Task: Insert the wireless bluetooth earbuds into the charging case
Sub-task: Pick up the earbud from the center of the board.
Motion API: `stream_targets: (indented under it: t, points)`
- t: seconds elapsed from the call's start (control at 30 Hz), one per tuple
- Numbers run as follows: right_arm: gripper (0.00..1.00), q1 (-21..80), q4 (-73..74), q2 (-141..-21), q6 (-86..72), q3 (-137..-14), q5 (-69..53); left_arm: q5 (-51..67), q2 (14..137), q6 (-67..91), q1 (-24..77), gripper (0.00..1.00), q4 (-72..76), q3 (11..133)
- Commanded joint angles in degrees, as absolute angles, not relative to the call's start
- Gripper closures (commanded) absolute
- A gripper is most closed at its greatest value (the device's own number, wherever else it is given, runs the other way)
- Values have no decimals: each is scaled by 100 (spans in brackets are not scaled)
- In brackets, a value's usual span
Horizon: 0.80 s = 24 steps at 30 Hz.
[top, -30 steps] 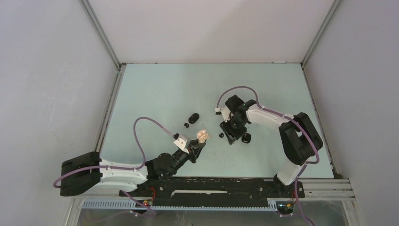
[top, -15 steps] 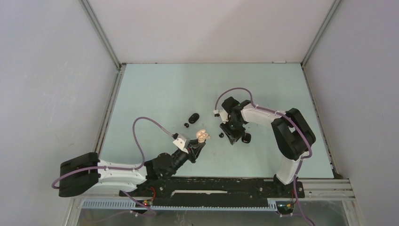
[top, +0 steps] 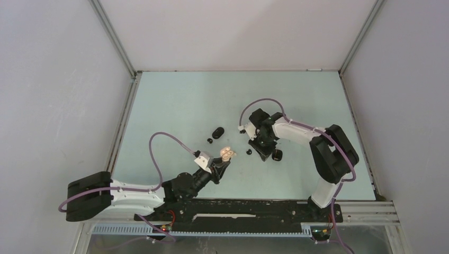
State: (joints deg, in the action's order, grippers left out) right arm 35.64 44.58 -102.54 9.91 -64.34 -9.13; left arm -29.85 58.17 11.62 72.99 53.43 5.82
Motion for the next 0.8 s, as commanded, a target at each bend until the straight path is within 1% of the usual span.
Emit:
stream_targets:
  t: [0.0, 0.2, 0.27, 0.33, 0.47, 0.53, 0.63, 0.7, 0.77]
  points:
    - [92, 3714, 4933, -9163, 2254, -6496, -561, -3123, 5762, 1200, 7337, 100, 5529, 432]
    - [94, 4213, 5000, -7645, 4361, -6193, 656, -3026, 6118, 1143, 7339, 100, 5733, 475]
    - [96, 4534, 4729, -7136, 5123, -6041, 1168, -2867, 6291, 1138, 7339, 100, 5808, 550]
    - [100, 4892, 4405, -6714, 5739, -5964, 1607, -2704, 6446, 1102, 7332, 100, 5885, 653]
    - [100, 5809, 3635, -6040, 6610, -5811, 2560, -2385, 6663, 1013, 7337, 100, 6093, 837]
    - [100, 6220, 2997, -5742, 7267, -5477, 3054, -2179, 6715, 922, 7332, 100, 6092, 977]
    - [100, 6737, 1654, -5215, 8631, -4558, 3566, -1869, 6782, 779, 7336, 100, 6091, 1183]
    - [100, 7014, 483, -4826, 9761, -3735, 3698, -1840, 6790, 692, 7334, 100, 6091, 1294]
    - [100, 7285, -398, -4463, 10498, -3095, 3690, -1889, 6759, 602, 7337, 100, 6091, 1364]
